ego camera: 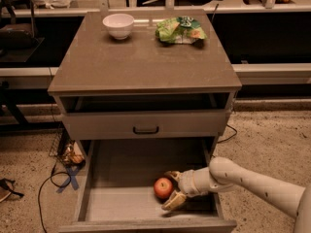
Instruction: Pick apple from middle drawer and place on counter
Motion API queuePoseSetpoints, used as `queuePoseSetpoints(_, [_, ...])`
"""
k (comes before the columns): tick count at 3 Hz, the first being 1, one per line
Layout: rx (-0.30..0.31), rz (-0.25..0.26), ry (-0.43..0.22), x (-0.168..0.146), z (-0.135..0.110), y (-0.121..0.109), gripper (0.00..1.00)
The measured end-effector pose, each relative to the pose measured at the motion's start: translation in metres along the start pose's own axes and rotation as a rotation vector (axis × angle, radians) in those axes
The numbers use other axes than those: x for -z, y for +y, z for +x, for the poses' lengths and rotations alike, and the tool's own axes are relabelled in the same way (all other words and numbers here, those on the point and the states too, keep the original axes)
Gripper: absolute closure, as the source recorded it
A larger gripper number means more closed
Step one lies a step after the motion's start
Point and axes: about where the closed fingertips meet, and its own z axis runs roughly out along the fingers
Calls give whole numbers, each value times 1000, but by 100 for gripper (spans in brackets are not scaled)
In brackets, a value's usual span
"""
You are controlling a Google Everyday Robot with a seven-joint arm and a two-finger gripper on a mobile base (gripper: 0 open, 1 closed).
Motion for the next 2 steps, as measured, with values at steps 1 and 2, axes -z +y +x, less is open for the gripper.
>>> queuePoseSetpoints(1, [2, 10, 18, -1, 3, 0, 43])
queuePoseSetpoints(2, [-5, 17, 10, 8, -2, -1, 74])
